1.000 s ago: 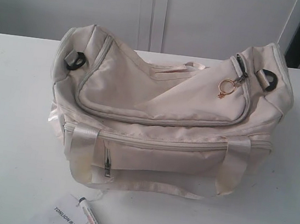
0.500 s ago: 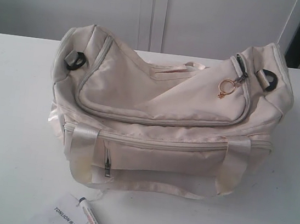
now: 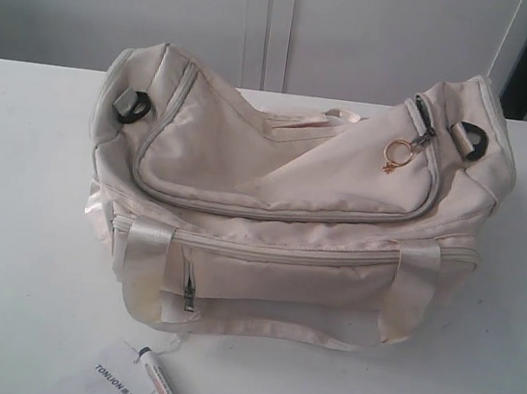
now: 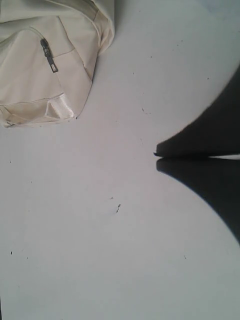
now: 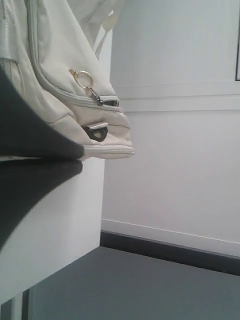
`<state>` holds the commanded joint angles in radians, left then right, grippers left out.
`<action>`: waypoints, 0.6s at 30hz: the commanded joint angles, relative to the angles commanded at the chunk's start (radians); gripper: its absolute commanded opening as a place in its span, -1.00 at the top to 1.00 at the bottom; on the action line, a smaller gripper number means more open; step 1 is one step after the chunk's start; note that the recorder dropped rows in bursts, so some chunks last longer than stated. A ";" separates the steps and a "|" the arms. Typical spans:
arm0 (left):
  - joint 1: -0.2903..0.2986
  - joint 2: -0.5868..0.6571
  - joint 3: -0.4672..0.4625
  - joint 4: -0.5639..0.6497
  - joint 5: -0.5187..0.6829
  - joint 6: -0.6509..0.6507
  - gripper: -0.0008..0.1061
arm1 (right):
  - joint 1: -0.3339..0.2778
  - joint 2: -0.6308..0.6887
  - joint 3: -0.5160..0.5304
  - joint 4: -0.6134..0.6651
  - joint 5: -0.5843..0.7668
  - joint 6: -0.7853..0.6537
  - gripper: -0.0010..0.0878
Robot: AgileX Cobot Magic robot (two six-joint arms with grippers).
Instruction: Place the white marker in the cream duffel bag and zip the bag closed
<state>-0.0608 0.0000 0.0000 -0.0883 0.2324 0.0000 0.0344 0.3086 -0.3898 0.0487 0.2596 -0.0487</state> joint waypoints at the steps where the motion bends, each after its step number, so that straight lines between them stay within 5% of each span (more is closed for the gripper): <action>1: 0.000 0.000 0.000 0.000 0.000 0.000 0.99 | 0.000 0.021 -0.016 0.000 0.011 0.000 0.98; 18: 0.000 0.000 0.000 0.000 0.000 0.000 0.99 | 0.000 0.382 -0.266 0.000 0.175 0.000 0.98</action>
<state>-0.0608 0.0000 0.0000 -0.0883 0.2324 0.0000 0.0344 0.6904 -0.6554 0.0487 0.4349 -0.0487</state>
